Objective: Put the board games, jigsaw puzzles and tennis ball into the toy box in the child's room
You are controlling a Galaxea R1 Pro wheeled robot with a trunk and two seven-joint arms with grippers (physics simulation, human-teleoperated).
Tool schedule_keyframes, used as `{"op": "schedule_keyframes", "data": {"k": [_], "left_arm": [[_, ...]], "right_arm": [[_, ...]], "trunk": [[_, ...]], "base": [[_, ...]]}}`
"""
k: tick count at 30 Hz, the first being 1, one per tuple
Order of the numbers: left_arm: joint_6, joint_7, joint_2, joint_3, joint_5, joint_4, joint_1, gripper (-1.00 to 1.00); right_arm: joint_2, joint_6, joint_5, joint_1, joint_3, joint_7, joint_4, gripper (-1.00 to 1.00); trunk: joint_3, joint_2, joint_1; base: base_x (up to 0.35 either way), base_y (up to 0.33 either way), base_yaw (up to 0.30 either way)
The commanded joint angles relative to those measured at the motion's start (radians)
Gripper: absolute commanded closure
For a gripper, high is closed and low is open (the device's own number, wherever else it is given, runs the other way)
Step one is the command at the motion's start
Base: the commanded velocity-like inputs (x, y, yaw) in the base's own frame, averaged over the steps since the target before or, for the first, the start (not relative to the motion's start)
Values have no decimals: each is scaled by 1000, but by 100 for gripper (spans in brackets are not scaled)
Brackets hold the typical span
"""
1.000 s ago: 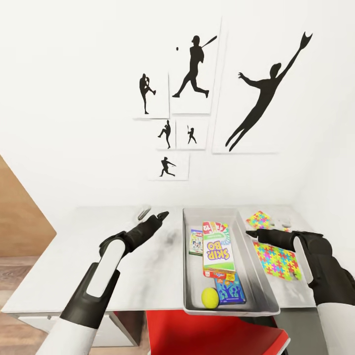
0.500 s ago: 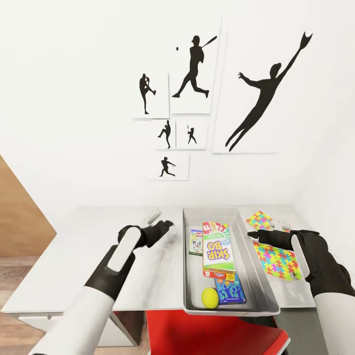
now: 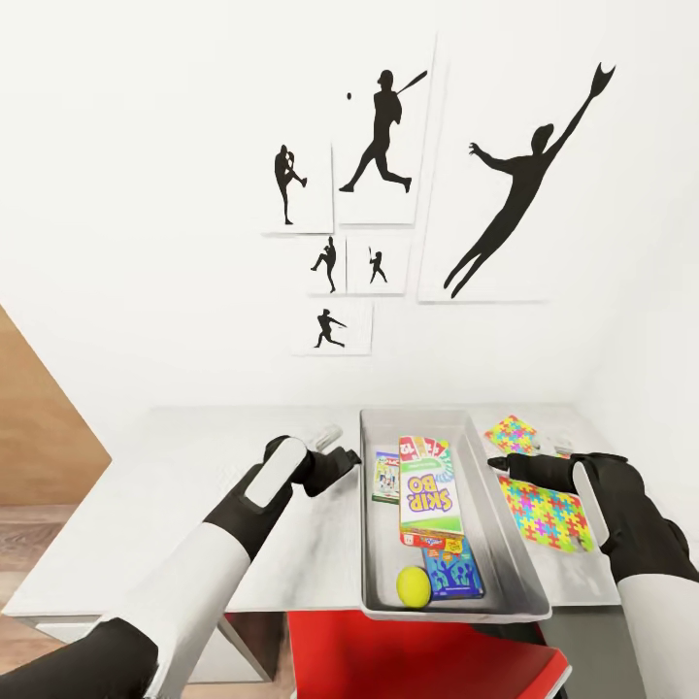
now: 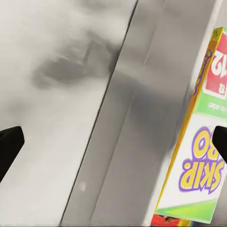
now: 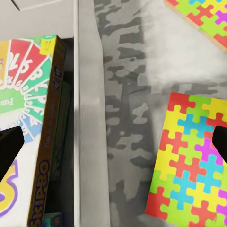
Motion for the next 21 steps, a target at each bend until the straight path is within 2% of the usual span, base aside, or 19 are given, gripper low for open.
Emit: {"op": "schedule_keyframes", "data": {"k": [1, 6, 9, 15, 21], "left_arm": [[0, 9, 0, -2, 9, -1, -1, -100], [2, 6, -3, -43, 45, 19, -15, -100], [2, -2, -4, -59, 109, 25, -20, -100], [1, -5, -4, -67, 134, 26, -22, -100], [0, -7, -4, -104, 152, 21, -22, -100]], "right_arm": [[0, 6, -7, -1, -1, -1, -1, -100], [1, 6, -7, -8, -1, -2, 8, -100], [1, 5, -7, -12, -1, -3, 19, -100], [3, 5, -6, -13, -1, -3, 23, -100], [5, 3, -6, -14, -1, -3, 25, -100]], "trunk": [[-2, -2, 1], [-2, -2, 1], [-2, -2, 1], [-2, -2, 1], [-2, -2, 1]], "base": [[0, 0, 0], [0, 0, 0], [0, 0, 0], [0, 0, 0], [0, 0, 0]]}}
